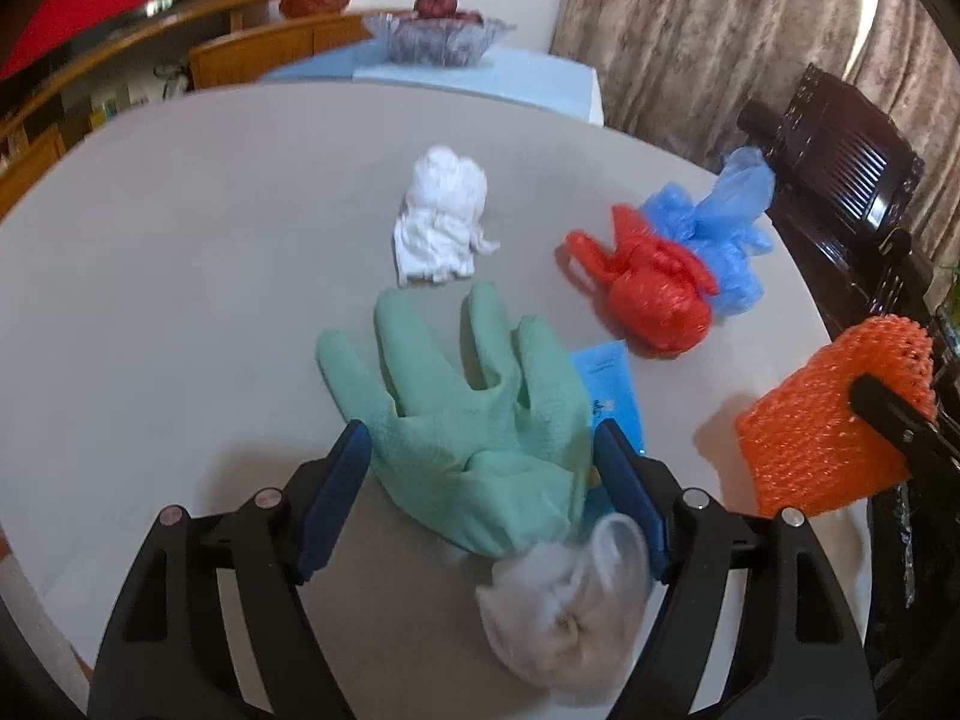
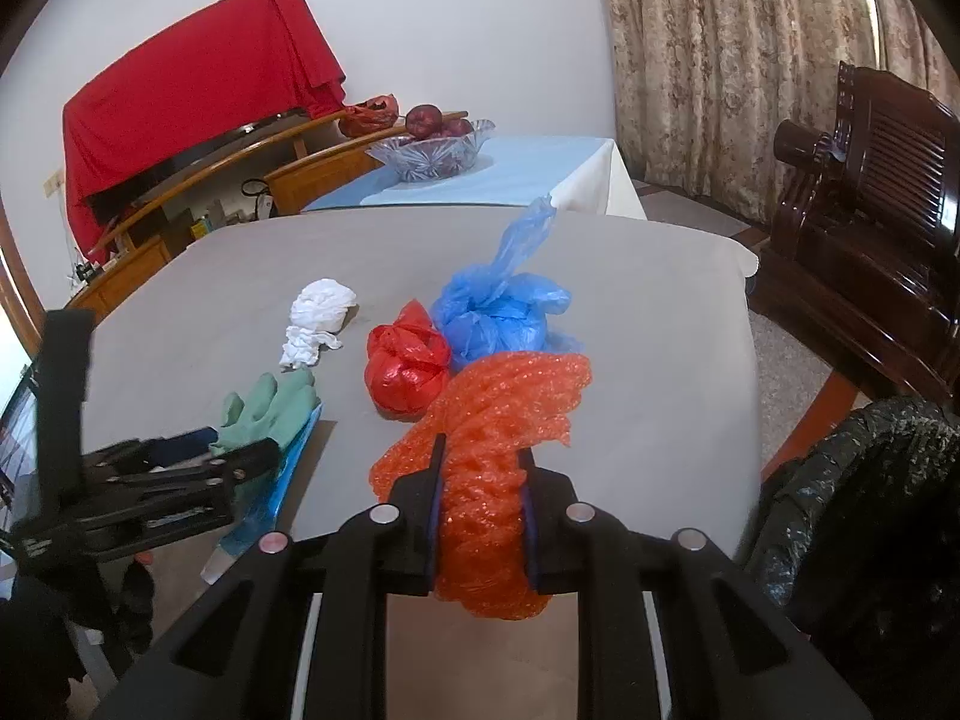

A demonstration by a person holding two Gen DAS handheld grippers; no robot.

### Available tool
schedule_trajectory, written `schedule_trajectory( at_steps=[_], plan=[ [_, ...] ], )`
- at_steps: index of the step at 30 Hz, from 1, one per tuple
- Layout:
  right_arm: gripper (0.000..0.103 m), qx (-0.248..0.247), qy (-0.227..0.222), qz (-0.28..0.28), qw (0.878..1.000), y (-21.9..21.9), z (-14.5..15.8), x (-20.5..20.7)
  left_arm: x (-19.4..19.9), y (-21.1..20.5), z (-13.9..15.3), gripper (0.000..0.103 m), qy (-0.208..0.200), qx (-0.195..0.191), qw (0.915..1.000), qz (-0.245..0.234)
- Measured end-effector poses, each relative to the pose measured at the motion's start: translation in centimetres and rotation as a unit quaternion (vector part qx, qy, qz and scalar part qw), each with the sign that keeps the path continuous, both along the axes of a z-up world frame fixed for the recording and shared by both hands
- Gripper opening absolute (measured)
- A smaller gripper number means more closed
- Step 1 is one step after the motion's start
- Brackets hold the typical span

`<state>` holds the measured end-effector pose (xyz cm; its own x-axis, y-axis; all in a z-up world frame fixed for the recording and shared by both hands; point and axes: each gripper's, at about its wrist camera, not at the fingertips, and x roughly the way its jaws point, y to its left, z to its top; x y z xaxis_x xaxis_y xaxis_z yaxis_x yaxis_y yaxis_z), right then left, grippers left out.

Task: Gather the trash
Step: 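Grasp the green glove and white plastic with the left tool while the right tool holds the net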

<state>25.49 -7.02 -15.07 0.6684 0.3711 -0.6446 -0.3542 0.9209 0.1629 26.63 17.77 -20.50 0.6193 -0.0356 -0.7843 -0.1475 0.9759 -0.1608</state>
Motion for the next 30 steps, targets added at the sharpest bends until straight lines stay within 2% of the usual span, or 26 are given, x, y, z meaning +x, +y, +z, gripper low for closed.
schedule_trajectory(
  at_steps=[1, 3, 5, 8, 16, 23, 30],
  plan=[
    [0.02, 0.0, 0.001, 0.0, 1.0, 0.0, 0.0, 0.0, 0.1, 0.1, -0.2, 0.074, 0.0, -0.005, 1.0, 0.001],
    [0.02, 0.0, 0.002, 0.001, 1.0, 0.1, -0.2, 0.1, 0.1, 0.1, -0.2, 0.065, -0.005, -0.008, 0.9999, 0.004],
    [0.02, 0.001, 0.003, 0.002, 1.0, 0.2, -0.2, 0.2, 0.0, 0.3, 0.0, 0.047, -0.012, -0.016, 0.9998, 0.005],
    [0.02, 0.003, -0.002, 0.004, 1.0, 0.3, 0.0, 0.2, -0.3, 0.4, 0.4, 0.03, -0.019, -0.024, 0.9995, 0.002],
    [0.02, 0.006, -0.029, 0.014, 0.999, 0.5, 2.2, -0.6, -1.5, -0.6, 3.9, 0.02, -0.065, -0.017, 0.9977, -0.004],
    [0.02, 0.015, -0.058, 0.015, 0.998, -0.3, 4.9, -1.7, -3.2, -2.3, 7.9, 0.018, -0.11, -0.013, 0.9937, -0.022],
    [0.02, 0.019, -0.083, 0.008, 0.996, -1.8, 7.5, -3.0, -4.5, -5.1, 10.6, 0.018, -0.139, -0.013, 0.9893, -0.044]
  ],
)
